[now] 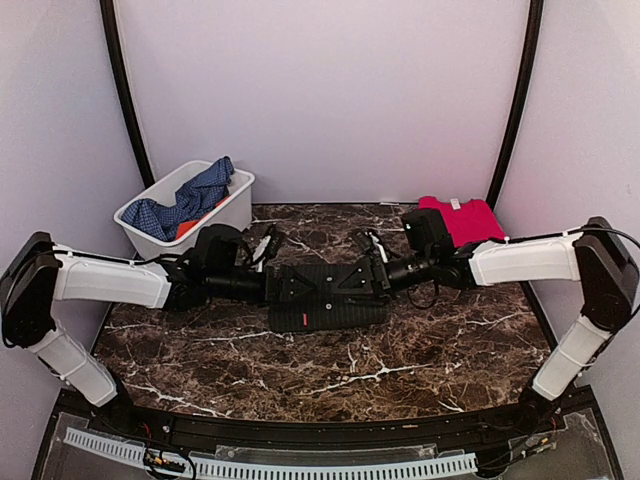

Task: Fold and stack the mixed laundry pile
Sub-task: Smooth out the square-folded shirt at the center of the board.

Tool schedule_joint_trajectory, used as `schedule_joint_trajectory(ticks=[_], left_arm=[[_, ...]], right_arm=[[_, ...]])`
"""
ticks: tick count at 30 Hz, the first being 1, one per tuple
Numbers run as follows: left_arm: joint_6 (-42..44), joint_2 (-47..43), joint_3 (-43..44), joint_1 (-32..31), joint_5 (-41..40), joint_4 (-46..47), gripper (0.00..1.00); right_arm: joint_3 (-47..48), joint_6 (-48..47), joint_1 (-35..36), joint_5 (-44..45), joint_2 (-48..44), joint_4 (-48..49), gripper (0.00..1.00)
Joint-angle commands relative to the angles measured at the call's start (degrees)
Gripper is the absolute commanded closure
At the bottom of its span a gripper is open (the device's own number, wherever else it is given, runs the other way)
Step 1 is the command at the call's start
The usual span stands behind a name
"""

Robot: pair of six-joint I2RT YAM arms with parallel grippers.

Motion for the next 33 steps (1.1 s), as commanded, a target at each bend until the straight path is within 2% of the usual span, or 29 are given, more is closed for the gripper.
schedule_joint_trajectory(ticks=[1,7,11,15,20,22,24,27,30,33], left_arm=[[-9.93,3.34,-2.95,-0.65,5.53,14.11,0.01],[-16.22,12.06,-3.68,-0.73,6.04,25.48,0.01],[-17.10,16.55,-4.43,0.38,3.98,27.22,0.01],[-19.16,20.21,-8.88,2.98,2.56,30.94,0.01],[-19.30,21.50,-13.86,4.55,2.40,32.51,0.01],[-18.72,20.59,-15.21,4.58,2.94,32.43,0.01],[-16.78,18.01,-15.29,4.43,3.41,29.98,0.01],[-9.37,11.07,-12.60,3.41,3.15,22.23,0.01],[-2.56,5.88,-6.08,1.91,1.88,9.89,0.01],[0.39,4.27,-0.24,1.81,1.85,6.17,0.01]], right_arm=[[-0.65,12.42,0.69,-3.58,6.04,20.28,0.08],[-2.47,20.14,0.74,-1.62,15.12,30.01,0.07],[-6.48,21.79,-2.26,-0.99,21.26,35.27,0.07],[-10.69,21.94,-4.49,-0.26,25.33,39.13,0.08],[-17.19,26.88,-6.14,-1.75,29.63,50.42,0.09],[-19.56,27.90,-6.19,-2.70,28.44,53.41,0.10],[-20.30,26.37,-5.94,-3.50,24.52,51.56,0.10],[-18.39,20.80,-6.18,-4.08,16.16,42.60,0.09],[-12.39,15.04,-6.53,-3.63,9.66,30.03,0.07],[-5.32,12.32,-6.83,-3.16,8.72,24.35,0.07]])
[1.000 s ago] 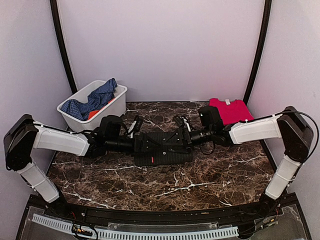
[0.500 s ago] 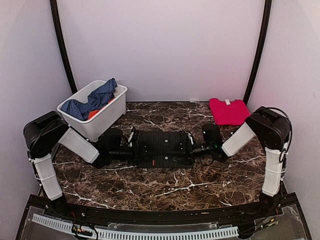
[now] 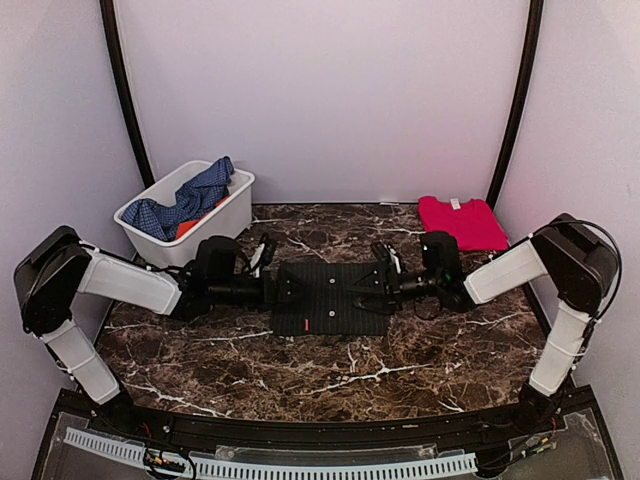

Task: Fold and stack the mixed laundry pile
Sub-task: Smooth out the square-folded shirt at the center of the board.

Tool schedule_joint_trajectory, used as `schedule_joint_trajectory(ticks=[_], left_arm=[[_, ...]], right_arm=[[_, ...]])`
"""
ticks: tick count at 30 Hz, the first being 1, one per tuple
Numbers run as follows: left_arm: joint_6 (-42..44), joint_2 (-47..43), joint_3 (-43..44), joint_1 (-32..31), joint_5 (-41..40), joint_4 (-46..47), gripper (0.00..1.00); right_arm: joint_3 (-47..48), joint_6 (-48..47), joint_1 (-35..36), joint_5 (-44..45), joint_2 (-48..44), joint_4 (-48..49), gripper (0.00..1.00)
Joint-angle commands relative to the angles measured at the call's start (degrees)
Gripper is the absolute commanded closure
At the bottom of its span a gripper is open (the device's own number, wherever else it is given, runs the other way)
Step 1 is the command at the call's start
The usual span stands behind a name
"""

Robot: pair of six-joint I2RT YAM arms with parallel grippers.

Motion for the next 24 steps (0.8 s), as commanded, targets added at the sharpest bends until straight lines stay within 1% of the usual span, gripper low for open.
schedule_joint_trajectory(ticks=[1,3,8,10,13,17,19,21,24], left_arm=[[8.24,-3.19,8.26,-0.48,-0.25,-10.52,0.01],[7.23,0.23,11.94,-0.42,0.57,-9.40,0.01],[2.42,9.62,18.48,0.81,1.28,-0.63,0.01],[-0.62,13.69,19.01,2.05,2.10,4.00,0.01],[-3.28,19.08,18.70,4.65,1.62,7.16,0.01],[-3.35,22.88,17.46,7.26,-0.80,4.51,0.01],[-2.65,23.00,16.04,8.23,-2.32,2.46,0.01],[-2.75,22.60,13.90,9.35,-2.89,2.06,0.01],[-2.67,20.58,10.99,10.30,-3.02,2.02,0.01]], right_arm=[[11.20,-6.53,-0.84,0.82,-2.30,-11.80,0.07],[15.23,-5.58,-1.05,0.79,0.92,-11.37,0.07],[22.05,-2.04,-1.58,1.26,9.42,-7.93,0.08],[23.00,0.10,-2.30,1.11,12.80,-5.27,0.08],[24.29,0.34,-3.53,1.74,17.52,-4.25,0.09],[25.74,-0.39,-5.94,3.03,23.41,-8.12,0.12],[24.86,-0.37,-7.27,3.89,24.93,-9.83,0.13],[23.32,-0.73,-8.30,4.63,24.66,-11.50,0.13],[21.70,-3.64,-8.85,6.05,21.68,-15.42,0.13]])
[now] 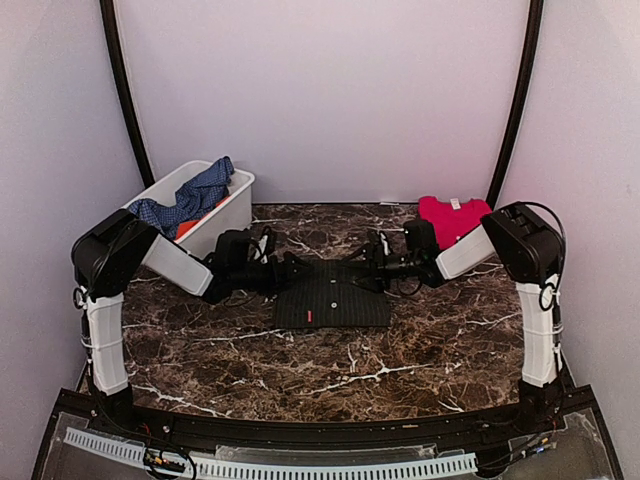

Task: Fold and stack the mixed laundry pile
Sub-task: Smooth out the square-folded shirt at the center of the board, then pick up the square-folded shirt from the center of the board.

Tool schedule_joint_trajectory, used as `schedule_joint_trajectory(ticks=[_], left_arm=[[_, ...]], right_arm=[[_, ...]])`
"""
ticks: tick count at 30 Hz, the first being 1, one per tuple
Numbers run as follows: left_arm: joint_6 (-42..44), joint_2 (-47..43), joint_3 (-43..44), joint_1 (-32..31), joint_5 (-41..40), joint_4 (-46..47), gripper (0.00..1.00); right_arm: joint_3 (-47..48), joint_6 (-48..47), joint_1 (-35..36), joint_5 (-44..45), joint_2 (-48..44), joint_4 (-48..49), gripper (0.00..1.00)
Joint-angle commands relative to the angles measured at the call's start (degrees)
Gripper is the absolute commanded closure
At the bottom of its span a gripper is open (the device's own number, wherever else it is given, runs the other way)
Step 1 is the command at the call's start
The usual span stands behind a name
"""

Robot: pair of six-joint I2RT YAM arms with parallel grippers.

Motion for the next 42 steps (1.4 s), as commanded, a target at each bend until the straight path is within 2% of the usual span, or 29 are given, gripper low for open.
schedule_joint_trajectory(ticks=[1,5,10,14,17,20,23,25,26,30,38,42], left_arm=[[0.50,-2.67,-5.92,1.93,-3.50,-5.52,0.01],[5.55,-8.79,-7.81,1.95,-5.39,-8.49,0.01],[17.62,-23.43,-9.00,-0.42,-11.53,-14.82,0.01],[35.23,-29.55,-3.77,-7.81,-21.34,-26.10,0.01],[43.12,-29.09,-0.14,-14.24,-27.00,-33.05,0.01],[53.48,-24.38,5.97,-21.40,-33.54,-39.20,0.01],[60.21,-17.00,11.02,-27.07,-40.57,-42.30,0.04],[63.34,-12.62,14.22,-29.95,-42.30,-42.97,0.10],[64.71,-11.31,16.44,-31.17,-42.20,-43.98,0.17],[68.86,-4.65,21.56,-34.16,-41.85,-44.77,0.35],[77.87,8.67,30.38,-37.43,-47.58,-45.73,0.47],[80.92,12.78,32.55,-37.53,-51.07,-44.14,0.62]], right_arm=[[-3.85,-3.86,-1.88,4.77,-1.65,-8.77,0.13],[-6.86,-5.60,-1.99,1.05,-9.63,-6.75,0.18],[-7.95,-14.13,-2.42,2.32,-24.67,-20.70,0.23],[-11.48,-18.97,-3.83,4.76,-33.08,-29.25,0.25],[-15.20,-20.74,-4.96,5.52,-36.98,-32.44,0.26],[-19.18,-20.90,-6.17,5.66,-39.96,-33.57,0.26],[-23.77,-19.81,-7.30,5.26,-42.65,-32.56,0.26],[-26.04,-19.05,-8.11,4.87,-43.82,-31.83,0.26],[-27.14,-18.70,-8.67,4.65,-44.32,-31.31,0.26],[-31.39,-15.42,-10.78,2.78,-45.66,-28.04,0.27],[-36.53,-11.56,-11.41,3.63,-44.93,-23.83,0.28],[-37.83,-10.35,-11.38,3.18,-43.60,-21.28,0.29]])
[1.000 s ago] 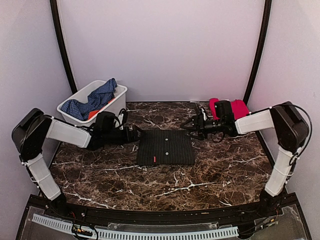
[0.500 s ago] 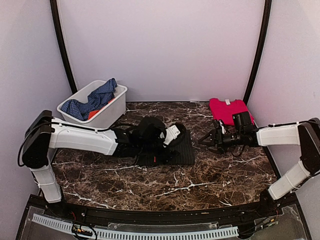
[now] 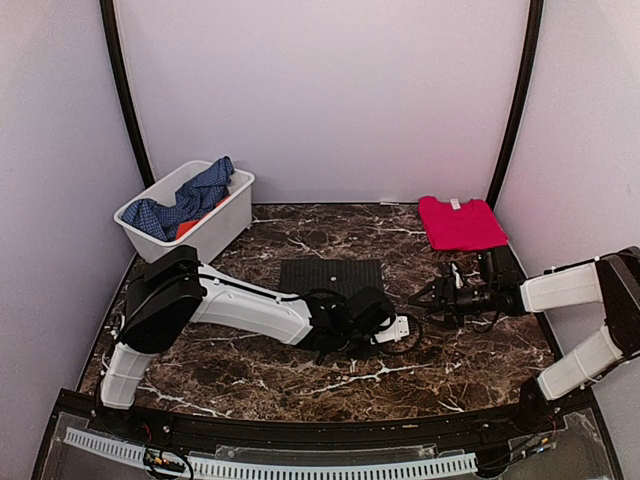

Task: Fold and stack the mixed laundry pile
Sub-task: Pick up the square-folded shirt from the center of the board, then pass from the left arm to the right

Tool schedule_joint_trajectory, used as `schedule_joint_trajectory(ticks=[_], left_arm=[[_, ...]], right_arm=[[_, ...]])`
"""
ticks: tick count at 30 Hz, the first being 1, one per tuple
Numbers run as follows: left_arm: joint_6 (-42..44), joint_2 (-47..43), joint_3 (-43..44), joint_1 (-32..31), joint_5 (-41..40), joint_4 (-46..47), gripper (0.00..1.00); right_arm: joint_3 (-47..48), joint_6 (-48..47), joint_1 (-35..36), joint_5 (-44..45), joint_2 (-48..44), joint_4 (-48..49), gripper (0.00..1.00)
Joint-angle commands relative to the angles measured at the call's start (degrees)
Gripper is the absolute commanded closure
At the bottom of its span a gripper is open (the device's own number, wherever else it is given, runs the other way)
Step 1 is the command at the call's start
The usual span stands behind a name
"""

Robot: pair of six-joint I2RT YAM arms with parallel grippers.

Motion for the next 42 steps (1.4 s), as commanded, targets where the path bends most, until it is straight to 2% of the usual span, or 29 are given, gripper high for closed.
schedule_joint_trajectory(ticks=[1,5,8,11,15,18,24,29,35,38,41,42], left_arm=[[6.46,3.90,2.07,-0.09,-6.52,0.36,0.68],[6.64,4.76,2.74,-0.02,-7.21,2.46,0.86],[3.39,1.75,2.51,0.04,-4.48,2.56,0.99],[-1.83,-2.51,0.81,0.52,1.56,5.53,1.00],[-5.20,-6.62,-0.66,0.76,5.60,7.10,1.00],[-6.52,-7.21,-1.04,1.08,6.72,7.31,1.00],[-6.82,-7.44,-0.90,1.14,8.42,7.26,1.00],[-6.95,-7.40,-0.57,1.14,8.68,7.04,1.00],[-7.39,-8.19,-1.67,1.14,9.27,7.36,1.00],[-7.41,-9.44,-2.66,1.14,10.00,8.68,1.00],[-6.31,-10.23,-4.00,0.95,11.38,9.73,1.00],[-5.90,-10.64,-4.72,0.83,11.46,10.06,1.00]], right_arm=[[-1.34,2.22,-0.22,-0.42,1.28,5.14,0.29],[-2.59,4.53,-0.24,-0.61,1.99,8.07,0.29],[-3.04,7.14,-0.01,-0.42,2.96,10.73,0.28],[-2.86,9.67,0.34,-0.67,5.02,14.00,0.20],[-2.30,13.20,1.01,-1.16,8.42,19.28,0.20],[-1.21,16.10,2.24,-1.72,11.02,22.74,0.19],[1.61,20.21,5.26,-1.72,14.50,28.09,0.11],[4.34,24.41,7.12,-1.75,19.15,33.14,0.12],[5.97,28.06,8.37,-1.35,24.65,37.56,0.20],[6.60,31.06,8.49,-2.79,29.39,43.26,0.30],[7.60,35.28,8.70,-5.79,34.60,51.84,0.47],[7.77,36.73,8.79,-6.66,36.20,53.76,0.50]])
